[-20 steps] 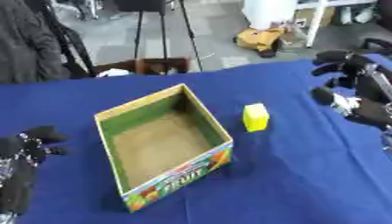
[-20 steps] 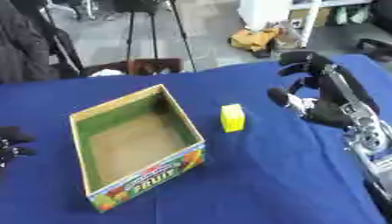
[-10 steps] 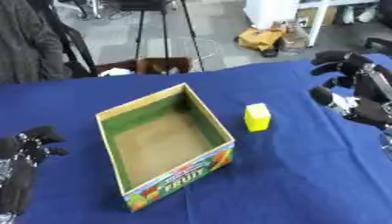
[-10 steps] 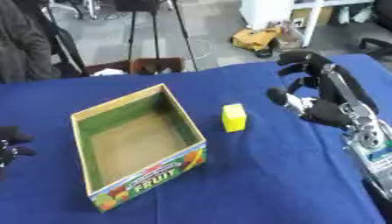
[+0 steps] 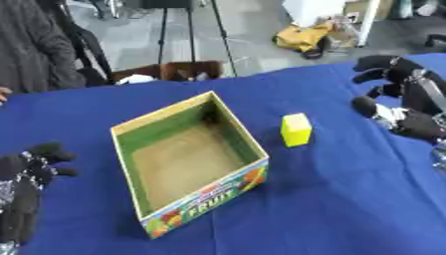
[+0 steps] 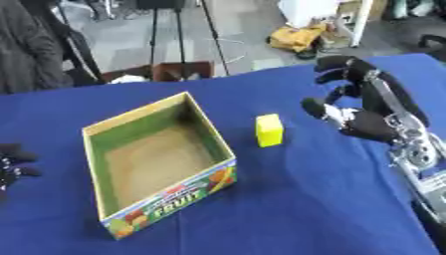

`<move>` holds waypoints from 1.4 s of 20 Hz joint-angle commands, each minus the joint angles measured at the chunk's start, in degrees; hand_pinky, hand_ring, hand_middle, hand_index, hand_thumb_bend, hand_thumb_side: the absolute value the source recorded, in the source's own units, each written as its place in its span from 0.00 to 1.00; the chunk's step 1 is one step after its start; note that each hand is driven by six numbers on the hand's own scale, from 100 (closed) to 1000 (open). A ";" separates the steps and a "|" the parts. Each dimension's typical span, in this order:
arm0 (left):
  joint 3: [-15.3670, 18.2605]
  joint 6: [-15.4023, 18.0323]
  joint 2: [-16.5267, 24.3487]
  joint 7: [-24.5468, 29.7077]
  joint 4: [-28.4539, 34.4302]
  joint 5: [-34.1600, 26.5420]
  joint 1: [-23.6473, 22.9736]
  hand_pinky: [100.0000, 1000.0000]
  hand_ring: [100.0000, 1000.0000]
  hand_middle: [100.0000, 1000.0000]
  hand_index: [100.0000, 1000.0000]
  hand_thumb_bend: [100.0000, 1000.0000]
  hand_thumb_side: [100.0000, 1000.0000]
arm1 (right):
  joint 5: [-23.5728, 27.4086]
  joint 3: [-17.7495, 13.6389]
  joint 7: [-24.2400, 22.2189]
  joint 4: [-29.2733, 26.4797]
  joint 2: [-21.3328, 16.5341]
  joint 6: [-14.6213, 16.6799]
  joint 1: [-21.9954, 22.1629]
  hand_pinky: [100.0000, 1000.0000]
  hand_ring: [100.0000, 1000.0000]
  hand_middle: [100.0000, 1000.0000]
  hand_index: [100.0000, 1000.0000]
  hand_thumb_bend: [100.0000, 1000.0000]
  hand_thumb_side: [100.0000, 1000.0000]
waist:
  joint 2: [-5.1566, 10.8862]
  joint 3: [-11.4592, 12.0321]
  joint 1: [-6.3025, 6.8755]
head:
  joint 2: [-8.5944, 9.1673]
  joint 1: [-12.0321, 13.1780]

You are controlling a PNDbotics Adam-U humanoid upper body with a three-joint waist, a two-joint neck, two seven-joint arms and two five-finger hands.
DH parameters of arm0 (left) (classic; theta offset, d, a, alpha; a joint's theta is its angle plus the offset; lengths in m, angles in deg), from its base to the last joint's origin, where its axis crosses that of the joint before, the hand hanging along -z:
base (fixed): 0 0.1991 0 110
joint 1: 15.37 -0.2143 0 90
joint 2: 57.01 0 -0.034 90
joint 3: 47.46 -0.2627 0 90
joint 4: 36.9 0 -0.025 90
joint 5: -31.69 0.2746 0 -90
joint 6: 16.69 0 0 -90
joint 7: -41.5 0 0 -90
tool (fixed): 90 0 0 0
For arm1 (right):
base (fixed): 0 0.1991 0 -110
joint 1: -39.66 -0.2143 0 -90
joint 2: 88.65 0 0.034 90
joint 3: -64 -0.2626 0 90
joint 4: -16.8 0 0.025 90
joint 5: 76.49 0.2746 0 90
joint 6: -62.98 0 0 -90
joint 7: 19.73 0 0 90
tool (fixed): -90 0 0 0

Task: Pick up objects on the table and place them in the box.

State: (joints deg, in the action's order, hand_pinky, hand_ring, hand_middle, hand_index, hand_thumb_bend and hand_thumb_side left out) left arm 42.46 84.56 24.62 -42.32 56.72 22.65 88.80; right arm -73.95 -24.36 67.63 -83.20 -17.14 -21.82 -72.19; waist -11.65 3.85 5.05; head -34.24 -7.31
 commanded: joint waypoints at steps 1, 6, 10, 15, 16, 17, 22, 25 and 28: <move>0.22 0.09 1.03 0.31 0.78 0.12 0.25 0.54 0.67 0.53 0.71 0.79 0.89 | -1.32 1.05 -3.12 2.42 -4.79 0.32 -3.35 0.43 0.71 0.72 0.81 0.66 0.44 | 0.91 0.26 -0.30 | -0.43 -0.45; -0.16 0.04 1.35 0.75 0.66 0.17 0.44 0.54 0.67 0.53 0.71 0.79 0.89 | -6.15 4.10 -10.67 12.75 -6.98 2.21 -10.70 0.45 0.73 0.75 0.83 0.69 0.35 | 1.56 1.60 -1.47 | 0.11 -0.83; -0.28 0.07 1.47 0.89 0.79 0.09 0.92 0.54 0.67 0.53 0.71 0.79 0.89 | -13.63 6.05 -17.97 22.52 -5.12 4.26 -15.90 0.49 0.76 0.79 0.84 0.74 0.22 | 1.77 2.92 -2.56 | 0.90 -1.13; -0.58 0.00 1.32 1.23 1.00 0.05 1.72 0.54 0.67 0.53 0.71 0.79 0.89 | -24.09 5.98 -23.52 34.23 -1.52 7.19 -21.25 0.51 0.77 0.80 0.85 0.78 0.19 | 0.73 5.51 -3.09 | 1.55 -1.57; -0.63 -0.02 1.30 1.30 1.02 0.04 1.81 0.54 0.67 0.53 0.71 0.79 0.89 | -25.77 5.80 -24.00 36.12 -0.92 7.73 -21.99 0.52 0.78 0.80 0.85 0.78 0.18 | 0.56 6.05 -3.12 | 1.61 -1.69; -0.70 -0.03 1.27 1.37 1.04 0.02 1.91 0.54 0.67 0.53 0.71 0.79 0.89 | -27.31 5.64 -24.37 37.91 -0.35 8.21 -22.64 0.52 0.78 0.80 0.85 0.78 0.18 | 0.39 6.64 -3.12 | 1.67 -1.88; -0.87 -0.09 1.14 1.61 1.10 -0.07 2.17 0.54 0.66 0.53 0.71 0.79 0.89 | -32.72 5.14 -25.27 43.71 1.43 10.37 -24.31 0.53 0.78 0.80 0.85 0.77 0.17 | -0.04 8.41 -3.13 | 1.66 -2.58; -0.88 -0.11 1.14 1.65 1.11 -0.10 2.21 0.54 0.67 0.53 0.71 0.79 0.89 | -34.47 5.11 -25.57 45.13 1.86 11.25 -24.40 0.54 0.78 0.80 0.84 0.75 0.16 | -0.08 8.70 -3.19 | 1.64 -2.86; -0.90 -0.12 1.15 1.71 1.14 -0.12 2.27 0.54 0.67 0.53 0.71 0.79 0.89 | -35.42 4.97 -25.79 45.88 1.96 11.62 -24.38 0.54 0.78 0.79 0.84 0.73 0.14 | -0.05 8.78 -3.29 | 1.63 -2.93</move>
State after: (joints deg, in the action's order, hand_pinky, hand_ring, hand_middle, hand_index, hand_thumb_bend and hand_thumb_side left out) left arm 41.67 84.38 24.65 -40.90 56.72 22.65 90.25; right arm -108.56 -18.64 41.86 -37.21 -14.06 -10.60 -95.24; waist -12.55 12.54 1.88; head -33.13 -10.15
